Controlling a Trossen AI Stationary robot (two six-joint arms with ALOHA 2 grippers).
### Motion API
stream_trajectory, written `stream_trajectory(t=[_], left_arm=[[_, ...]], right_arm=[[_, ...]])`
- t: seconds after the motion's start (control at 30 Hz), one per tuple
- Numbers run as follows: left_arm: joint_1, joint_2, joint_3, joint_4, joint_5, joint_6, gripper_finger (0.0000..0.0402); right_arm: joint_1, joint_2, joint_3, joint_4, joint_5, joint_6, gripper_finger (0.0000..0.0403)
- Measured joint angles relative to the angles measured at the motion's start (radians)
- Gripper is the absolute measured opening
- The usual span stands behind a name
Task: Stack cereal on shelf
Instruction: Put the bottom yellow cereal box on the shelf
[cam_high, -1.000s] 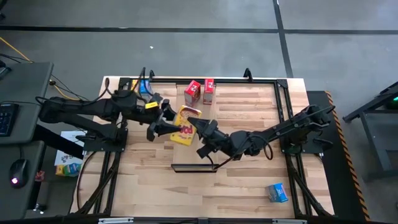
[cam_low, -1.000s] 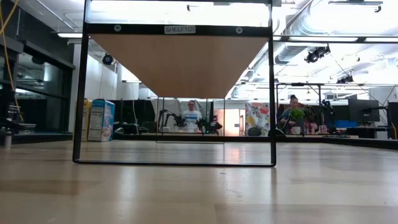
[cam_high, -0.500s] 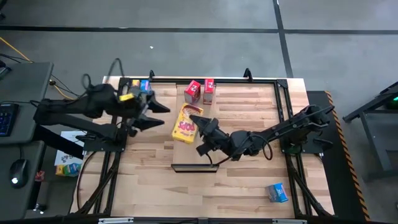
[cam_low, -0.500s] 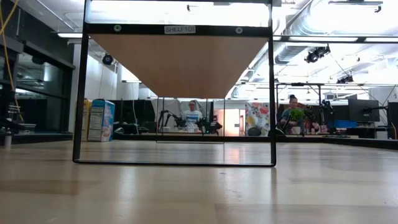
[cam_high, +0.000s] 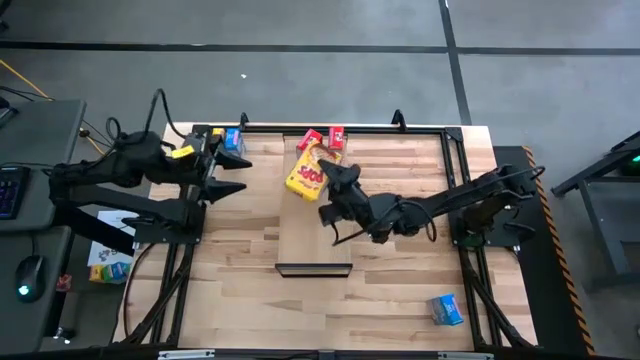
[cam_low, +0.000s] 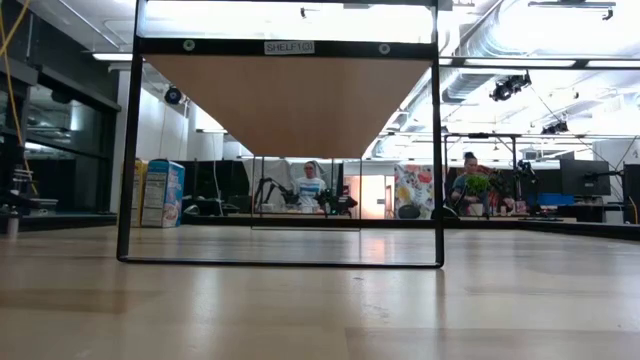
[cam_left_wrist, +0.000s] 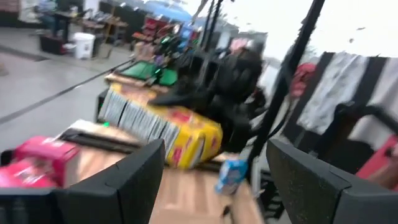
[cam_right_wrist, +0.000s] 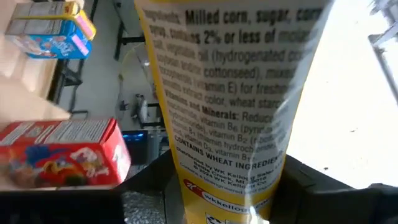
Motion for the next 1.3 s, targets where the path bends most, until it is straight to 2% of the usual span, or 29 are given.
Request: stream_trajectory(t=[0.1, 0.2, 0.27, 0.33, 0.4, 0.47, 0.53, 0.63, 0.8, 0.97, 1.1, 1.2, 1.3], left_arm=[[0.000, 0.002, -0.013, -0.026, -0.024, 0.020, 0.0271], [0.000, 0.010, -0.029, -0.023, -0.026, 0.038, 0.0271], [0.000, 0.019, -0.043, -0.016, -0.026, 0.045, 0.0271], [0.000, 0.022, -0.064, 0.007, -0.026, 0.046, 0.0271], [0.000, 0.022, -0.091, 0.036, -0.026, 0.046, 0.0271], [0.000, 0.022, -0.117, 0.061, -0.026, 0.054, 0.0271], [0.000, 0.022, -0.155, 0.101, -0.025, 0.068, 0.0271], [0.000, 0.022, -0.221, 0.173, -0.025, 0.073, 0.0271], [-0.001, 0.018, -0.348, 0.315, -0.014, 0.080, 0.0271], [-0.001, -0.013, -0.477, 0.520, 0.009, 0.088, 0.0271], [-0.002, -0.049, -0.591, 0.704, 0.007, 0.106, 0.0271], [-0.001, -0.076, -0.655, 0.794, -0.030, 0.108, 0.0271], [-0.001, -0.092, -0.669, 0.816, -0.068, 0.107, 0.0271]], right_arm=[[-0.015, -0.058, 0.000, -0.212, 0.004, 0.192, 0.0154], [-0.032, -0.141, 0.000, -0.514, -0.023, 0.480, 0.0154], [-0.046, -0.207, 0.000, -0.731, -0.086, 0.712, 0.0154], [-0.067, -0.274, 0.000, -0.921, -0.206, 0.955, 0.0154], [-0.099, -0.339, 0.000, -1.075, -0.378, 1.165, 0.0154], [-0.142, -0.391, 0.000, -1.165, -0.575, 1.338, 0.0154], [-0.181, -0.431, -0.026, -1.176, -0.745, 1.449, 0.0154], [-0.206, -0.468, -0.113, -1.099, -0.880, 1.506, 0.0154], [-0.207, -0.478, -0.315, -0.793, -0.919, 1.463, 0.0154], [-0.218, -0.478, -0.540, -0.262, -0.919, 1.474, 0.0154], [-0.230, -0.478, -0.697, 0.089, -0.910, 1.628, 0.0154], [-0.226, -0.479, -0.752, 0.176, -0.890, 1.737, 0.0154], [-0.192, -0.473, -0.730, 0.107, -0.860, 1.734, 0.0154]])
